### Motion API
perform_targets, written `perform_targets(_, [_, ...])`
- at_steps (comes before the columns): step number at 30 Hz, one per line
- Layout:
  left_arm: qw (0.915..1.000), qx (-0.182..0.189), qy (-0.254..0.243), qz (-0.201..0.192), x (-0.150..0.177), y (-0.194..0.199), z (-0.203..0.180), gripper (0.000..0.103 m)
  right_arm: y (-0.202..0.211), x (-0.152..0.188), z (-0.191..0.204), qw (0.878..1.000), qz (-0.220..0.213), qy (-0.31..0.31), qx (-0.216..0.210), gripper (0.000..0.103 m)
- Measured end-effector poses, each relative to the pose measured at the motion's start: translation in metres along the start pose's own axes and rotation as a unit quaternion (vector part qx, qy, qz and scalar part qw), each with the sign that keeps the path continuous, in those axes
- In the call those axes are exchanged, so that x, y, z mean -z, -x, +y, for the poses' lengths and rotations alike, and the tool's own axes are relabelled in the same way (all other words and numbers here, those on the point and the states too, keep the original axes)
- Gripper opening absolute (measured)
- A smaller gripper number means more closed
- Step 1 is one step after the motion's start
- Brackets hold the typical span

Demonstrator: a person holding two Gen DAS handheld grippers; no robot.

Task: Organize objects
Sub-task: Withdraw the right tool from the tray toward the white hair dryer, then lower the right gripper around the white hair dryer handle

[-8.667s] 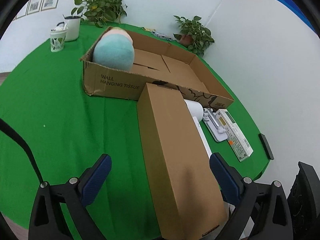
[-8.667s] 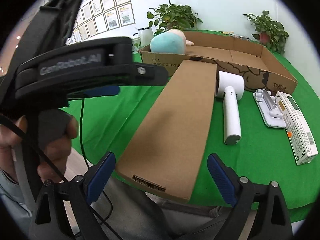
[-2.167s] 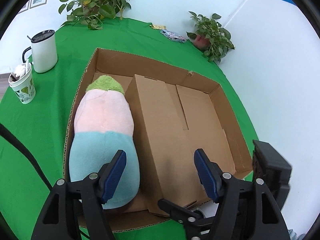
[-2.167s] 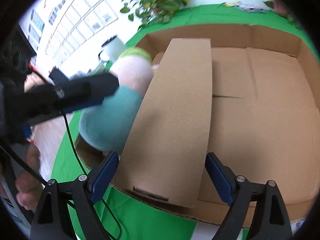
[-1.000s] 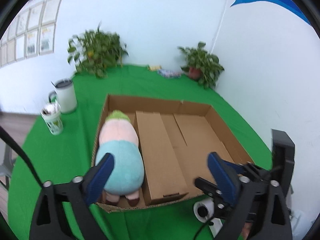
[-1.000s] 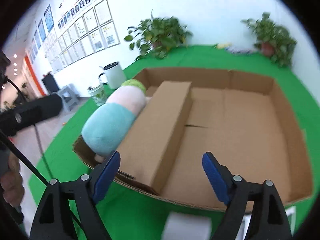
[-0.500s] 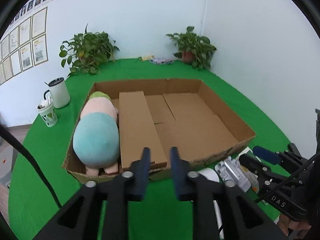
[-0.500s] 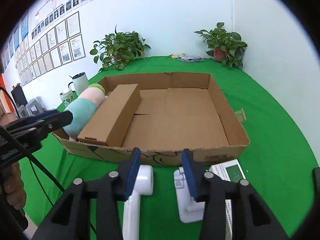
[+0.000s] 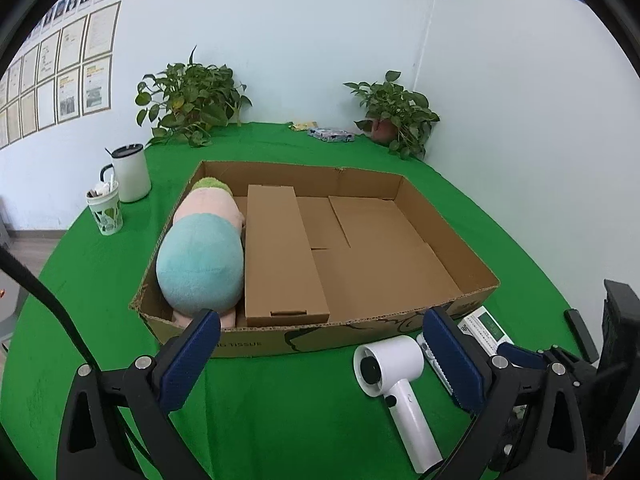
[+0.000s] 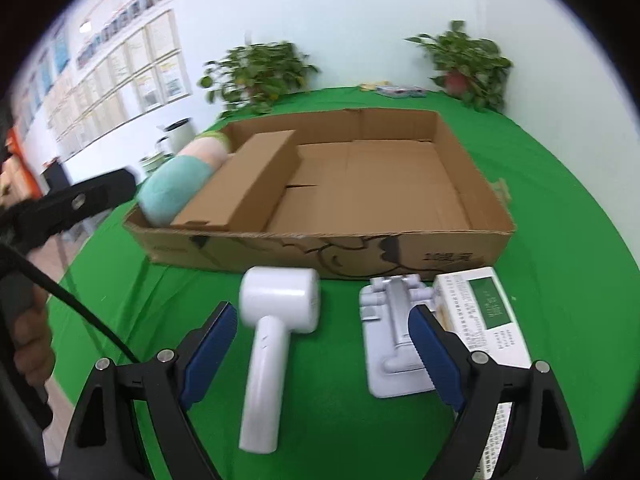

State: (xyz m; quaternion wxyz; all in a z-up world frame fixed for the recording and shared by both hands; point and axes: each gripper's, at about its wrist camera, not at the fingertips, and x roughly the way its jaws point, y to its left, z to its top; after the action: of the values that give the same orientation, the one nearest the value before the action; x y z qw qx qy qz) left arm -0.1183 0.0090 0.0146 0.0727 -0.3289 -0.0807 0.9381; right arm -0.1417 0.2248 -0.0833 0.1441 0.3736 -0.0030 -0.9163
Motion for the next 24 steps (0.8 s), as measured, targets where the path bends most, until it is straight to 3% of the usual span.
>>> perform_targets(4, [0.9986, 0.033, 0.009, 0.04, 0.015, -0.002, 0.008, 0.102, 0.005, 0.026, 0.01, 0.995, 0.023, 0.051, -0.083, 0.088])
perform_targets(8, [0.9907, 0.091, 0.042, 0.093, 0.038, -0.019, 0.014, 0.102, -0.001, 0.045, 0.019, 0.994, 0.037, 0.056, -0.09, 0.087])
perform_targets(12, [0.9813, 0.13, 0.055, 0.131, 0.047, -0.043, 0.011, 0.1, -0.012, 0.04, 0.021, 0.995, 0.032, 0.033, -0.085, 0.087])
perform_targets(15, [0.9747, 0.151, 0.073, 0.147, 0.045, -0.053, 0.01, 0.095, -0.026, 0.035, 0.027, 0.996, 0.04, 0.058, -0.054, 0.07])
perform_targets(16, [0.9729, 0.16, 0.079, 0.147, 0.043, -0.054, 0.01, 0.094, -0.032, 0.035, 0.029, 0.996, 0.047, 0.065, -0.049, 0.058])
perform_targets(18, [0.9742, 0.156, 0.075, 0.145, 0.042, -0.054, 0.009, 0.087, -0.04, 0.035, 0.03, 0.995, 0.052, 0.071, -0.043, 0.049])
perform_targets(20, [0.9714, 0.164, 0.078, 0.153, 0.045, -0.054, 0.011, 0.086, -0.042, 0.04, 0.029, 0.995, 0.056, 0.074, -0.03, 0.033])
perform_targets(24, [0.9652, 0.183, 0.08, 0.169, 0.053, -0.055, 0.013, 0.086, -0.037, 0.055, 0.028, 0.994, 0.073, 0.071, -0.038, 0.027])
